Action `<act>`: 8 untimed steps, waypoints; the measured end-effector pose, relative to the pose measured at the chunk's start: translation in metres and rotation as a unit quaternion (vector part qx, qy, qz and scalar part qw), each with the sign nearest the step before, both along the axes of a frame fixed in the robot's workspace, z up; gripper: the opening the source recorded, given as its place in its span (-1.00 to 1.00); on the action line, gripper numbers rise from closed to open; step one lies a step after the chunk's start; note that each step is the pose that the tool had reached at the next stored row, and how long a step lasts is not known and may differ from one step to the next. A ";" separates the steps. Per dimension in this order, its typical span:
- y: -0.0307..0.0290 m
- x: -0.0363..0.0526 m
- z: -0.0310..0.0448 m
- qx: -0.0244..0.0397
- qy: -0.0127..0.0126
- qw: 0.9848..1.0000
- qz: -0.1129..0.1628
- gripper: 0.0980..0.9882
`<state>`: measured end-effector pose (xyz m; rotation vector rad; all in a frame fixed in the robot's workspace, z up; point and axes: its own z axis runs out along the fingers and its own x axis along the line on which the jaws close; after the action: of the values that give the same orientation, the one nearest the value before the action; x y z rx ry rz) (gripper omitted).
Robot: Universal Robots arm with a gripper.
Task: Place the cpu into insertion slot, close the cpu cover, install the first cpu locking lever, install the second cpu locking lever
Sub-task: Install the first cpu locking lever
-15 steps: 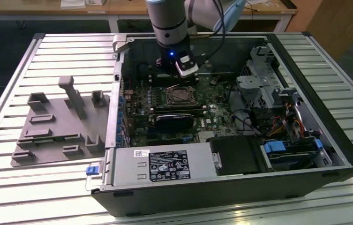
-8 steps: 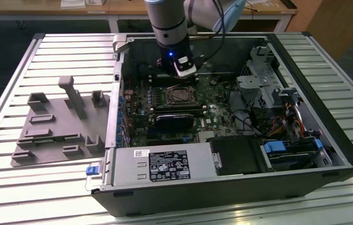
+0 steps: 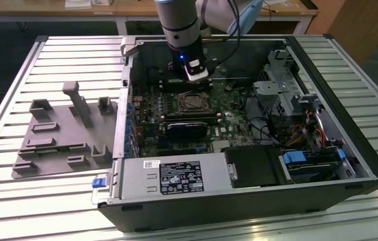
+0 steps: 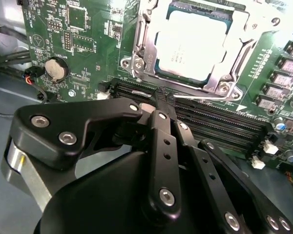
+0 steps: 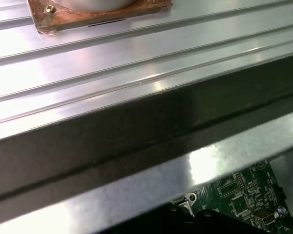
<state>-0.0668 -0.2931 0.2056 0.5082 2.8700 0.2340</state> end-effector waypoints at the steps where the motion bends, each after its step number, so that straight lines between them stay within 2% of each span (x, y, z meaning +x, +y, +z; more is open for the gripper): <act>1: 0.0003 0.0000 -0.0001 0.000 0.000 1.000 -0.002 -0.99; 8: 0.0015 -0.0005 -0.0017 0.000 0.000 0.999 -0.034 -0.99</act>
<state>-0.0673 -0.2916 0.2040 0.6033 2.8469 0.2225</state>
